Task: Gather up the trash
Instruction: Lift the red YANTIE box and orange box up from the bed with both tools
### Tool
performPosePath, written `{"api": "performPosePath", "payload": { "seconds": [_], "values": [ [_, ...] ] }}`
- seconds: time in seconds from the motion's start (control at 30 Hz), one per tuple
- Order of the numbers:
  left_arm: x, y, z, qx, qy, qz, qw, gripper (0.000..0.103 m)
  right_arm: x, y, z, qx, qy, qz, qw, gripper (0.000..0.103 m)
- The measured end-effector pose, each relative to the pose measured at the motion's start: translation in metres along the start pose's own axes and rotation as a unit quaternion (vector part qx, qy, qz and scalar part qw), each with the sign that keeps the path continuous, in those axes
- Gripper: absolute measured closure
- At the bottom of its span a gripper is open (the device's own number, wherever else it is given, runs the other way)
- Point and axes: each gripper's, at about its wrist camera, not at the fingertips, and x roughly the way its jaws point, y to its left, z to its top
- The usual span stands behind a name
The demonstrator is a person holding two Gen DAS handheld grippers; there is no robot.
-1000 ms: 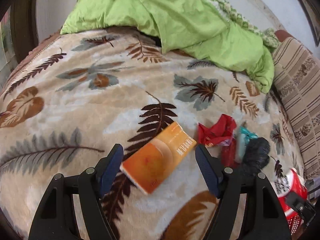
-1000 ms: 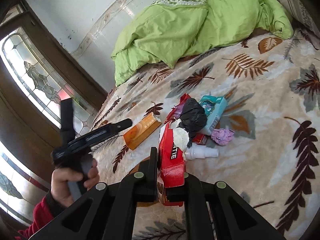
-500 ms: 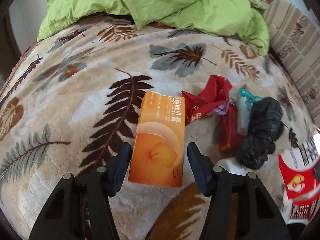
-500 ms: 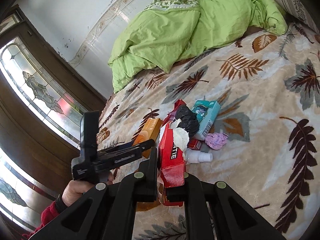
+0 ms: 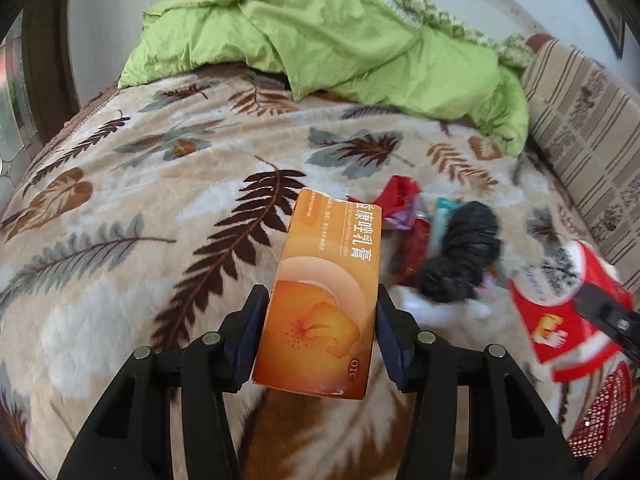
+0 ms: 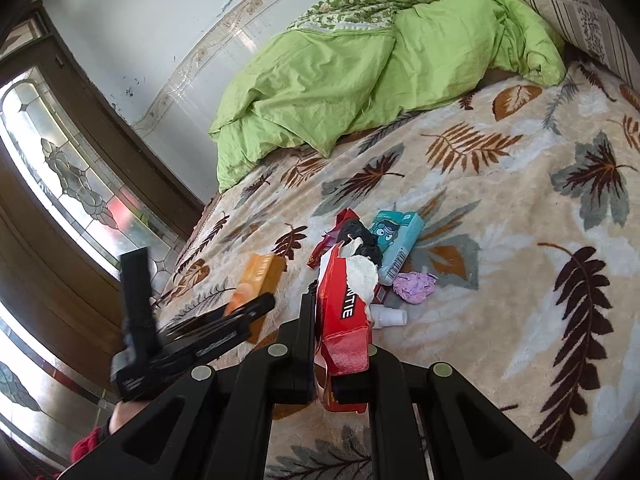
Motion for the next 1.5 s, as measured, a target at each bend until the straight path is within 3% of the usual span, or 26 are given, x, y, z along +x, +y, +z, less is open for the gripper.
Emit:
{"api": "performPosePath", "payload": {
  "seconds": [0.13,0.37,0.67,1.5],
  "values": [
    [-0.031,-0.01,-0.025,-0.018,-0.014,-0.02,0.9995,0.052,-0.012,0.003,-0.012,-0.009,0.0,0.0,1.0,0.097],
    [-0.062,-0.026,-0.058,-0.006,-0.043,-0.002,0.9991,0.052,-0.04,-0.005,-0.032,-0.014,-0.014,-0.006,1.0,0.097],
    [-0.06,-0.038,-0.061,0.032,-0.064,0.011,0.9973,0.052,-0.039,-0.003,-0.038,-0.015,-0.006,-0.007,1.0,0.097],
    [-0.054,-0.04,-0.059,0.051,-0.072,0.017,0.9959,0.052,-0.033,-0.013,-0.034,0.003,0.0,-0.009,1.0,0.097]
  ]
}}
